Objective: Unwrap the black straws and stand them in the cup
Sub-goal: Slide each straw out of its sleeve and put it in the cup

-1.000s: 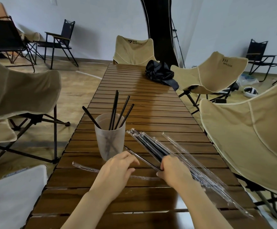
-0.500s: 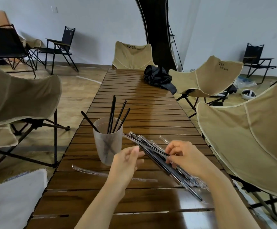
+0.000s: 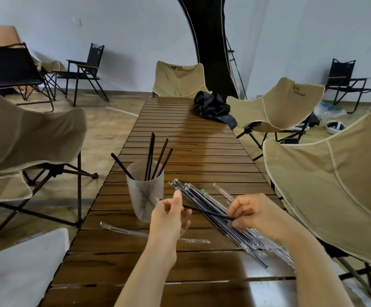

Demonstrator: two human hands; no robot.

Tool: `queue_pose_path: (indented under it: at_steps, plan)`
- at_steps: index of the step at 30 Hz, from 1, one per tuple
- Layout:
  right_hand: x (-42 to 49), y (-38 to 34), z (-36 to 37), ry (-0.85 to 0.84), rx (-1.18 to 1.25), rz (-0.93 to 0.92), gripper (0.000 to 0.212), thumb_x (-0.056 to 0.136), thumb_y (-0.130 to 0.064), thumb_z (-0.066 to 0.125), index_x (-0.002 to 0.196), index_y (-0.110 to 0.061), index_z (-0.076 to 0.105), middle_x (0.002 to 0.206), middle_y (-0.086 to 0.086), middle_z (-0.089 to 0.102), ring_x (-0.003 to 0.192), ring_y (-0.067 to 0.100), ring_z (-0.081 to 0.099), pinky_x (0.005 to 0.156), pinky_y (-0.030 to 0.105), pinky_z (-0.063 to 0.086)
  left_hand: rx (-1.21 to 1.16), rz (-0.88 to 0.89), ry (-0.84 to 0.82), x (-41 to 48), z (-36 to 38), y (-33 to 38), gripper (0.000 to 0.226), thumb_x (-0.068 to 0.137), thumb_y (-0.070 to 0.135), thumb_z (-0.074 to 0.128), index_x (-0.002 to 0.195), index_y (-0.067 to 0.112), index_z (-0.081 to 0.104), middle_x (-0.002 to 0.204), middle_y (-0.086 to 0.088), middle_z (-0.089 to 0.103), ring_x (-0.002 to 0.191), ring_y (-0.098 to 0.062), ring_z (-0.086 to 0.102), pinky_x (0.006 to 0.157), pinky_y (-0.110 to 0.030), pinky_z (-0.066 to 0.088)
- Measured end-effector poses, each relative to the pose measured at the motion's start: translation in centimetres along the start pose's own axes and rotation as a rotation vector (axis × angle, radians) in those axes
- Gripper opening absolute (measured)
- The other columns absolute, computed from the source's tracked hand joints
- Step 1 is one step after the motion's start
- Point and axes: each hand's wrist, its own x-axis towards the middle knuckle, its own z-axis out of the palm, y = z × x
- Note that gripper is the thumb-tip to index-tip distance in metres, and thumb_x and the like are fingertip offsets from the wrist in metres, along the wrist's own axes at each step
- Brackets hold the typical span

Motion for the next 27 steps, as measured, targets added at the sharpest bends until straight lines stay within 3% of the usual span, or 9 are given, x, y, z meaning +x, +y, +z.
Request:
queue_pose_path:
  at_steps: [3, 6, 10, 13, 18, 21, 27]
  plan:
    - [-0.1, -0.4, 0.2, -0.025, 0.001, -0.025, 0.019, 0.077, -0.002, 0.074, 0.082, -0.020, 0.068, 0.077, 0.002, 0.074, 0.072, 0.019, 0.071, 0.074, 0.030, 0.057, -0.250, -0.135, 0.032, -0.4, -1.0, 0.6, 0.027, 0.091, 0.032, 0.057, 0.100, 0.007, 0.057, 0.088, -0.010, 0.063, 0.080, -0.018, 0.064, 0.068, -0.032, 0.054]
    - [-0.1, -1.0, 0.2, -0.031, 0.005, -0.046, 0.018, 0.078, -0.007, 0.073, 0.080, -0.023, 0.068, 0.077, 0.000, 0.074, 0.065, 0.014, 0.069, 0.069, 0.021, 0.051, -0.323, -0.158, 0.036, -0.2, -2.1, 0.5, 0.026, 0.092, 0.027, 0.057, 0.108, 0.007, 0.057, 0.097, -0.011, 0.063, 0.082, -0.019, 0.065, 0.067, -0.032, 0.053]
    - [0.4, -1.8, 1.0, -0.033, -0.009, -0.086, 0.012, 0.081, -0.012, 0.072, 0.083, -0.022, 0.067, 0.076, -0.003, 0.074, 0.057, 0.008, 0.064, 0.067, 0.020, 0.049, -0.333, -0.093, -0.023, 0.4, -2.7, 0.7, 0.019, 0.093, 0.026, 0.055, 0.103, 0.011, 0.062, 0.102, -0.010, 0.066, 0.094, -0.021, 0.066, 0.074, -0.034, 0.052]
    - [0.4, -2.2, 1.6, -0.010, 0.014, -0.112, 0.004, 0.086, -0.016, 0.068, 0.083, -0.019, 0.068, 0.073, -0.001, 0.073, 0.054, 0.008, 0.061, 0.061, 0.019, 0.050, -0.389, -0.011, -0.039, 0.9, -3.1, 1.2, 0.017, 0.095, 0.026, 0.051, 0.101, 0.014, 0.062, 0.099, -0.007, 0.069, 0.092, -0.019, 0.068, 0.075, -0.034, 0.052]
    - [-0.4, -1.7, 1.7, 0.121, 0.047, -0.152, 0.014, 0.091, -0.021, 0.061, 0.082, -0.023, 0.071, 0.067, 0.000, 0.070, 0.048, 0.008, 0.055, 0.055, 0.012, 0.047, -0.625, 0.052, 0.145, 0.8, -3.4, 1.8, 0.016, 0.099, 0.026, 0.045, 0.097, 0.019, 0.059, 0.090, -0.001, 0.067, 0.078, -0.012, 0.072, 0.072, -0.033, 0.055]
    - [-1.1, -1.3, 2.5, 0.142, 0.131, -0.174, 0.018, 0.091, -0.015, 0.060, 0.082, -0.023, 0.073, 0.065, 0.002, 0.070, 0.048, 0.007, 0.056, 0.054, 0.016, 0.049, -0.662, 0.053, 0.191, 0.5, -2.8, 1.7, 0.018, 0.099, 0.029, 0.046, 0.094, 0.021, 0.062, 0.087, 0.000, 0.064, 0.085, -0.013, 0.068, 0.079, -0.034, 0.053]
    - [-0.2, -2.0, 3.6, 0.182, 0.087, -0.174, 0.021, 0.091, -0.016, 0.059, 0.078, -0.027, 0.072, 0.067, -0.004, 0.071, 0.050, 0.006, 0.060, 0.061, 0.019, 0.053, -0.749, 0.155, 0.238, 0.4, -2.4, 1.9, 0.021, 0.100, 0.029, 0.045, 0.087, 0.021, 0.059, 0.080, 0.003, 0.059, 0.075, -0.010, 0.063, 0.083, -0.034, 0.053]
